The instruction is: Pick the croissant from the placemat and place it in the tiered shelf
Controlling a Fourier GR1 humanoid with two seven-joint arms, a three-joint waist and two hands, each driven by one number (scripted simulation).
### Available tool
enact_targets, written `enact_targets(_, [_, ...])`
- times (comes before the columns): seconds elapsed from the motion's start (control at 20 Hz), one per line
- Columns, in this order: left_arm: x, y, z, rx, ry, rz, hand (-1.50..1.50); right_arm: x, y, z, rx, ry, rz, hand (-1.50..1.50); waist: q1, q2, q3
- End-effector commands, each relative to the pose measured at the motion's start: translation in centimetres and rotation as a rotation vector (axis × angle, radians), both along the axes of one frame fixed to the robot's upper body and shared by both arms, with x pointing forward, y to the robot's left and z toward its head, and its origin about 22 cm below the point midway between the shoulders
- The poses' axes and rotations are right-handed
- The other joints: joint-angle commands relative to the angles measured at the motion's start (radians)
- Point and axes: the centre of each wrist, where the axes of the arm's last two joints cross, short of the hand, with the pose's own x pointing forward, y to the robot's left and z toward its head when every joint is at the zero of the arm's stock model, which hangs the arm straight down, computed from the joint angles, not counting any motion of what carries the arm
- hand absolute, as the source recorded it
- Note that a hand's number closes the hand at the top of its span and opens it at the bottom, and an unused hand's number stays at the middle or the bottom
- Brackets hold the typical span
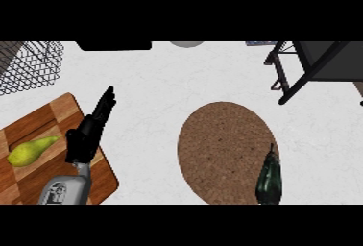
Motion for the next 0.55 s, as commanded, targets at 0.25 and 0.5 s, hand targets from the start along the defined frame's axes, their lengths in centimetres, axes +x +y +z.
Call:
enact_targets(0.25, [1.0,1.5,2.1,0.003,-0.006,0.009,0.0,-11.0,-6.9,-0.1,0.003,0.153,-0.005,-1.5,-0.013,0.0,0.001])
enact_targets(0.5, [-1.5,-0.5,-0.3,0.001,-0.001,0.017,0.0,-16.4,-10.1,-0.6,0.018,0.197,0.068,-1.5,-0.005,0.0,0.001])
